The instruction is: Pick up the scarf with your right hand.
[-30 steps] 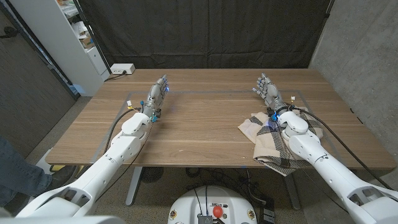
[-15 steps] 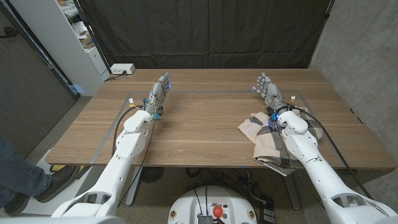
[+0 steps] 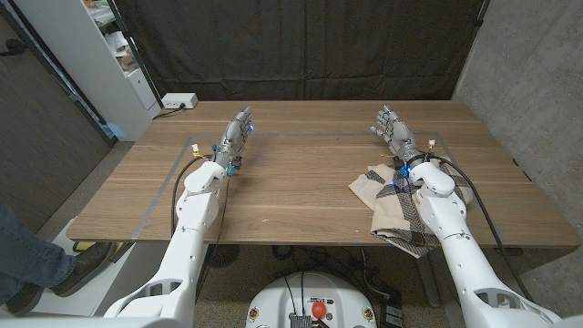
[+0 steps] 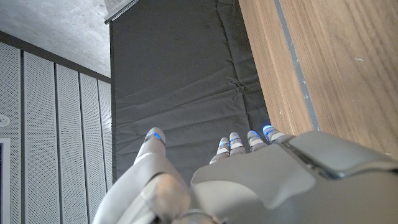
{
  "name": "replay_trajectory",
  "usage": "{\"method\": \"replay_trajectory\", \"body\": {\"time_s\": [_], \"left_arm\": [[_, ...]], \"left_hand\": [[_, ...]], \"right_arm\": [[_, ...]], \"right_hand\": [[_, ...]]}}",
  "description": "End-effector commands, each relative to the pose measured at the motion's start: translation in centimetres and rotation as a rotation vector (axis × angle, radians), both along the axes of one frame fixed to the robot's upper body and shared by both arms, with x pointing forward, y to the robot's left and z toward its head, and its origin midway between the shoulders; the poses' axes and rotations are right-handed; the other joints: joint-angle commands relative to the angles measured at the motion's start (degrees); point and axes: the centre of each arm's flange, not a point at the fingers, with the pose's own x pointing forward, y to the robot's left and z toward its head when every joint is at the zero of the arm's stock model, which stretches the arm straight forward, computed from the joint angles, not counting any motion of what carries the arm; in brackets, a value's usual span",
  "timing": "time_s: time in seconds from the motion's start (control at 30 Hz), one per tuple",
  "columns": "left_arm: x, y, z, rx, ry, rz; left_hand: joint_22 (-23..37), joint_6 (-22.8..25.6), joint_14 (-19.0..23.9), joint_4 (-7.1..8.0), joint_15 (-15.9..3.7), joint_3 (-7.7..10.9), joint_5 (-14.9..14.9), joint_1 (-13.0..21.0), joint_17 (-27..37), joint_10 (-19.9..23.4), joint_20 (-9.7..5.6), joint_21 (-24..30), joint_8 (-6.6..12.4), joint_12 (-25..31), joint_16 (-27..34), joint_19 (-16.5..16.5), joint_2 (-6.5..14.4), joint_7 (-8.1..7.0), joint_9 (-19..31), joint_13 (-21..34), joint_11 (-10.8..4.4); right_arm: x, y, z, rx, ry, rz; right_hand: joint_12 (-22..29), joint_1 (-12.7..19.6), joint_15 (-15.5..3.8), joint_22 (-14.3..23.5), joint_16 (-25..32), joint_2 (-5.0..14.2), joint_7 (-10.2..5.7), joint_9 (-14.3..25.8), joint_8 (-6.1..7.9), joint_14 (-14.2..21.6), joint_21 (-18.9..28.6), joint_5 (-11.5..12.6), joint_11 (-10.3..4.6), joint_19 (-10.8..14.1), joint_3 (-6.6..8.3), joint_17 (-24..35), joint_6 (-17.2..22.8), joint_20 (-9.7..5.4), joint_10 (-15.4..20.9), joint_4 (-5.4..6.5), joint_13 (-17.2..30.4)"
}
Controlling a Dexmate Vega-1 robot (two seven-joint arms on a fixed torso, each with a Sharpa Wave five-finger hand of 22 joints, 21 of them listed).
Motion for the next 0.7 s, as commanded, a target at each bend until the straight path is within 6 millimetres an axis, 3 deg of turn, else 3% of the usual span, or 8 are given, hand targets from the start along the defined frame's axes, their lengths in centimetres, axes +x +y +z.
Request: {"method": "replay_trajectory", "body": {"time_s": [0.03,0.37,0.7], "left_arm": [[0.1,-0.7,-0.1,0.014,0.014,-0.011],[-0.1,-0.9,0.0,0.021,0.016,-0.008],[0.0,-1.0,-0.3,0.028,0.019,-0.003]], "left_hand": [[0.27,-0.39,-0.38,-0.16,0.22,0.32,0.03,0.27,0.11,-0.48,0.36,-0.06,0.31,0.10,0.28,-1.66,0.30,-0.04,0.19,0.15,-0.08],[0.28,-0.35,-0.42,-0.15,0.22,0.33,-0.02,0.29,0.11,-0.45,0.50,-0.09,0.33,0.07,0.28,-1.70,0.39,-0.06,0.19,0.15,-0.13],[0.29,-0.34,-0.38,-0.15,0.26,0.33,-0.08,0.30,0.12,-0.37,0.67,-0.14,0.34,0.06,0.31,-1.83,0.49,-0.08,0.19,0.16,-0.04]], "right_arm": [[-0.8,-0.3,0.4,-0.015,-0.031,0.003],[-1.6,-0.4,0.9,-0.010,-0.070,0.001],[-2.4,-0.6,1.3,-0.032,-0.092,0.001]], "right_hand": [[0.19,0.74,-0.10,0.13,0.48,0.10,-0.09,0.07,0.29,0.71,-0.30,0.34,-0.24,0.42,0.26,0.00,0.37,0.03,0.45,-0.12,0.22],[-0.12,1.52,-0.19,0.14,0.32,1.48,-0.29,0.06,0.21,0.40,-0.78,0.62,-0.57,0.63,0.97,-0.24,0.33,-0.13,-0.04,-0.34,0.24],[-0.13,1.99,-0.17,0.13,0.30,1.57,-0.38,0.06,0.23,0.52,-1.07,0.68,-0.42,0.82,1.13,-0.47,0.48,-0.15,0.06,-0.71,0.25]]}}
